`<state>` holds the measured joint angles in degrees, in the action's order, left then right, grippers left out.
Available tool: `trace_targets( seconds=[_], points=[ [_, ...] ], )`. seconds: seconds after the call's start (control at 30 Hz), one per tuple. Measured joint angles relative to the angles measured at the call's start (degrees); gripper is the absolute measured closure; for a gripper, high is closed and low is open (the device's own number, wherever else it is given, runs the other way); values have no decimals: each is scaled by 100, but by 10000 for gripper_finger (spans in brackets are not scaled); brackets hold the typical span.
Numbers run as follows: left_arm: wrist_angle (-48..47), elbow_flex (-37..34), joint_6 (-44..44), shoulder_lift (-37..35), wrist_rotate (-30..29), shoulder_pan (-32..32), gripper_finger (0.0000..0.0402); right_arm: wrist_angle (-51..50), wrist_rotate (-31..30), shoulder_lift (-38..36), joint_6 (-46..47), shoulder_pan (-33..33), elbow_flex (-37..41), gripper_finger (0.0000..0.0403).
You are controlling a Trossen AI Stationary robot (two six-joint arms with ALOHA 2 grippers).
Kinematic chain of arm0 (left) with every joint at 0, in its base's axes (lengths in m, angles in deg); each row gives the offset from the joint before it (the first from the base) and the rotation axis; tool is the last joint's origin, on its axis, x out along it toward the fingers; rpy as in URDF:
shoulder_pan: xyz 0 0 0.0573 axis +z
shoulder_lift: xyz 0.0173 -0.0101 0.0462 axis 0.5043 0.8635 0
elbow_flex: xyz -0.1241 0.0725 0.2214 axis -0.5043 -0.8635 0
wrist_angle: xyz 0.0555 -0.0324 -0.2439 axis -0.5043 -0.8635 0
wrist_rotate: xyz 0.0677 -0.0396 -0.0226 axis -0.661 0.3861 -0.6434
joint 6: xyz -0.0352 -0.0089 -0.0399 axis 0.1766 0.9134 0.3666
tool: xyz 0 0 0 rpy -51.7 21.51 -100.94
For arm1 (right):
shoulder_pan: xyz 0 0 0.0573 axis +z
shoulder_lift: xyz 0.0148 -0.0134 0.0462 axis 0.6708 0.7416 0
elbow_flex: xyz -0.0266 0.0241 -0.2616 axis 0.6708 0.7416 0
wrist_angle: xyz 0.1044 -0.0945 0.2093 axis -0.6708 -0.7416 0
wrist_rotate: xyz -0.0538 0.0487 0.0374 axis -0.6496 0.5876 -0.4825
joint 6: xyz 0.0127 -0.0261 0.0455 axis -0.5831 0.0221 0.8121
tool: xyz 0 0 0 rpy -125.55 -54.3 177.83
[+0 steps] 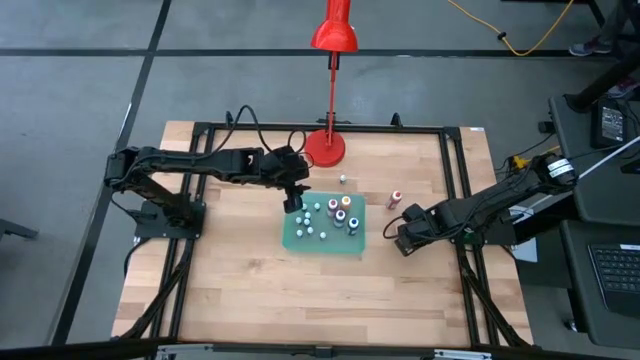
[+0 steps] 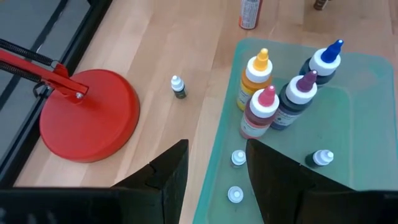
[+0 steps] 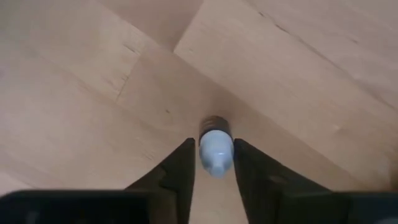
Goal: Pick & Place food coloring
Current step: Put the small brown food coloring bottle into the green bin
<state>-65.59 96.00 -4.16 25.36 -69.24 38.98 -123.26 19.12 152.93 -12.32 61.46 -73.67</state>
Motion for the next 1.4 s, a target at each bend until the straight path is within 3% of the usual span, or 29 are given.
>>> trace_targets(
  seconds=[0.23,0.5,0.73,1.03,1.4],
  points=[
    [0,0,0,0,38,-1,245,48,3,-2,-101,0,-2,335],
    [-238,-2,181,0,-235,-4,245,398,170,0,-191,0,-38,322],
    [-412,-9,348,-66,-313,-2,245,404,93,0,-533,0,-577,337],
    [-446,68,347,-780,-267,-60,245,29,56,0,-1410,0,-1463,332],
    [-494,76,544,-1781,-467,-693,245,219,40,18,-2751,2,-2152,334]
  ],
)
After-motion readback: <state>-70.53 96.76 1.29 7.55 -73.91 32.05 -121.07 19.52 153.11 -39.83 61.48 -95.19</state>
